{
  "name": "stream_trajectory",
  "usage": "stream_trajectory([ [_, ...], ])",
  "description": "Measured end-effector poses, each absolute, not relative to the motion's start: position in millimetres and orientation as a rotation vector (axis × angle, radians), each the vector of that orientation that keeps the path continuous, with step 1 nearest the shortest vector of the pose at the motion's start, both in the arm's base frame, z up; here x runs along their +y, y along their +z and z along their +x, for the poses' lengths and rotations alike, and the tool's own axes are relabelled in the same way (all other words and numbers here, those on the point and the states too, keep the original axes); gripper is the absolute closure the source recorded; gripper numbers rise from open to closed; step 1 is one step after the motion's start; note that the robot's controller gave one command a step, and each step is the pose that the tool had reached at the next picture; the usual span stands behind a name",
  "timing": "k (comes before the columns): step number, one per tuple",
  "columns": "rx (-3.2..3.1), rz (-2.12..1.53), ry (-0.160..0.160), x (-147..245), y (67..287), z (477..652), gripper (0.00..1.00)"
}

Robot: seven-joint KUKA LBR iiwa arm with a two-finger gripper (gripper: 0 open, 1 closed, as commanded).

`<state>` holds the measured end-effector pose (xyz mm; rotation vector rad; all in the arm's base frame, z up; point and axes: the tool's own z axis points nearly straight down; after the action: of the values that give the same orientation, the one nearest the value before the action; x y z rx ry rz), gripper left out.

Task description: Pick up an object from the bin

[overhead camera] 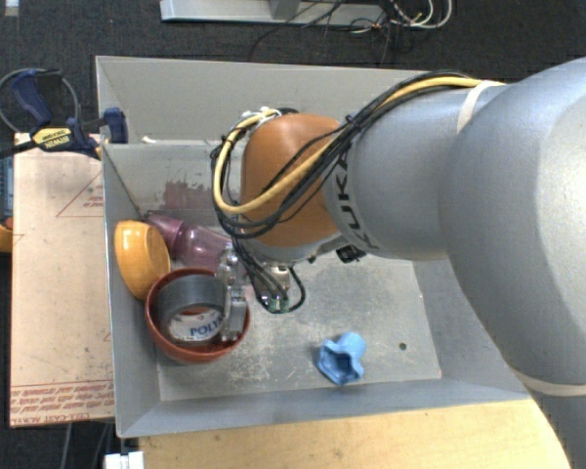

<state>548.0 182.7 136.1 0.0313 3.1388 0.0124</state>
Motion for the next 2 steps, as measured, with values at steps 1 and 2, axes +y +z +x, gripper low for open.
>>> stream_trajectory([
  [1, 3.136, -0.019, 0.014, 170, 152, 545.9, 1.0],
  [2, 3.101, -0.431, 0.016, 157, 155, 518.5, 1.0],
])
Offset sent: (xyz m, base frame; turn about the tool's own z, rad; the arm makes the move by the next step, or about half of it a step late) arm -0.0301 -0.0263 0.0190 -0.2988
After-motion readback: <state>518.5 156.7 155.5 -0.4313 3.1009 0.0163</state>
